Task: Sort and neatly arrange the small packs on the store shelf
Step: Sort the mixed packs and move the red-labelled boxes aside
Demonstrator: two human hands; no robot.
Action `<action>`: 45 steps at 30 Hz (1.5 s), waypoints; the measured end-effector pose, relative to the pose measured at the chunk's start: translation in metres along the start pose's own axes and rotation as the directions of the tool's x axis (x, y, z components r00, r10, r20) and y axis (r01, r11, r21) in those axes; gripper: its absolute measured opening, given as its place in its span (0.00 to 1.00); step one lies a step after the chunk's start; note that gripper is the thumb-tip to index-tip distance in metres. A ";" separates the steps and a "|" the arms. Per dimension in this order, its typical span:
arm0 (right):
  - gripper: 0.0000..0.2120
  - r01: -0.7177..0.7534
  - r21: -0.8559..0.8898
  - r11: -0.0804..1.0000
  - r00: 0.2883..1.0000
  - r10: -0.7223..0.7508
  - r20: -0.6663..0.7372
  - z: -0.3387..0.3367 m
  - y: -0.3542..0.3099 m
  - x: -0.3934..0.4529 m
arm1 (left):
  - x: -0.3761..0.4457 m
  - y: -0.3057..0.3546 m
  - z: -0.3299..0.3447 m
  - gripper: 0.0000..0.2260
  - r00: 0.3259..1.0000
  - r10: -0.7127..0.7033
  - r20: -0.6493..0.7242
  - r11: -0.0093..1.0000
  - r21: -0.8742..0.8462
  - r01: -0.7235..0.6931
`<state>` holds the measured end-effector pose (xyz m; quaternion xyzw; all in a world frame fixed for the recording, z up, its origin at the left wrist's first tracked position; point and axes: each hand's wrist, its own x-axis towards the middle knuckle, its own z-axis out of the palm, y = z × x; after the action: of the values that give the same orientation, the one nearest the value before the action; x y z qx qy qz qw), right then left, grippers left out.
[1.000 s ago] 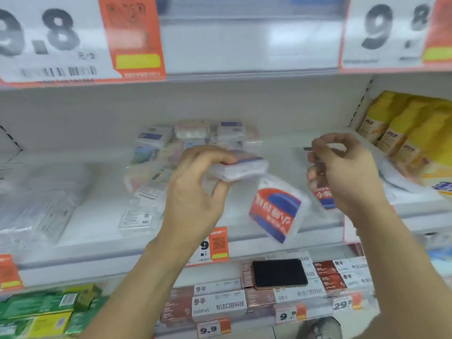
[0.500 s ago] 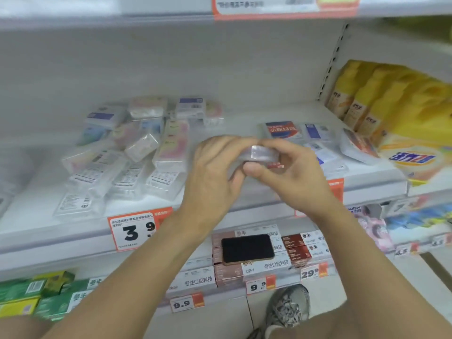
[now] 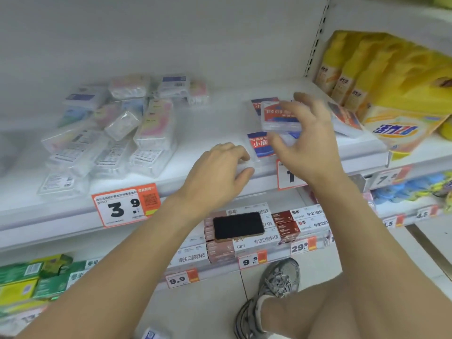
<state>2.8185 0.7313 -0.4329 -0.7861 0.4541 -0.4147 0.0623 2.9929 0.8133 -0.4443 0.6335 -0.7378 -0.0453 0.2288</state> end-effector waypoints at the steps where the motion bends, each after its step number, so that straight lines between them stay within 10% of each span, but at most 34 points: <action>1: 0.17 0.050 0.031 0.998 0.996 -0.048 -0.078 -0.001 -0.009 -0.002 | -0.002 0.000 -0.002 0.14 1.000 -0.005 -0.014 1.000 -0.008 0.005; 7: 0.02 0.244 0.396 0.885 0.970 -0.228 -0.089 0.009 -0.085 -0.044 | -0.071 -0.010 -0.033 0.06 0.905 -0.033 -0.425 0.994 -0.106 -0.013; 11: 0.07 0.097 0.579 0.809 0.916 -0.300 0.265 0.055 -0.115 -0.105 | -0.168 -0.044 -0.026 0.04 0.967 -0.151 -0.205 0.972 -0.207 0.108; 13: 0.07 -0.033 0.533 0.845 0.775 -0.316 0.548 0.088 -0.115 -0.141 | -0.215 -0.073 -0.002 0.04 0.953 -0.302 0.038 0.937 -0.172 0.303; 16: 0.09 -0.132 0.239 0.962 0.344 -0.181 0.921 0.156 -0.108 -0.200 | -0.291 -0.133 0.049 0.08 0.728 -0.541 0.421 0.811 0.030 0.584; 19: 0.17 -0.121 -0.032 0.992 0.033 0.036 0.999 0.216 -0.099 -0.255 | -0.354 -0.170 0.093 0.06 0.451 -0.668 0.592 0.632 0.131 0.764; 22: 0.22 -0.029 -0.153 0.988 -0.112 0.149 0.982 0.261 -0.102 -0.303 | -0.396 -0.183 0.119 0.05 0.304 -0.733 0.609 0.497 0.174 0.850; 35: 0.37 -0.272 -0.475 0.837 0.016 0.498 0.867 0.363 -0.134 -0.439 | -0.467 -0.192 0.171 0.16 0.059 -0.813 0.579 0.040 -0.046 0.998; 42: 0.13 -0.157 -0.551 0.820 -0.029 0.554 0.832 0.383 -0.116 -0.462 | -0.488 -0.195 0.180 0.17 -0.053 -0.772 0.634 -0.101 -0.040 0.994; 45: 0.20 -0.243 -0.531 0.812 -0.013 0.545 0.839 0.372 -0.123 -0.454 | -0.480 -0.193 0.188 0.22 -0.109 -0.745 0.658 -0.171 -0.031 0.985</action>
<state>3.0528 1.0464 -0.8862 -0.6935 0.5453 0.2958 0.3665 3.1398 1.1930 -0.8157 0.8367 -0.0329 -0.5325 0.1239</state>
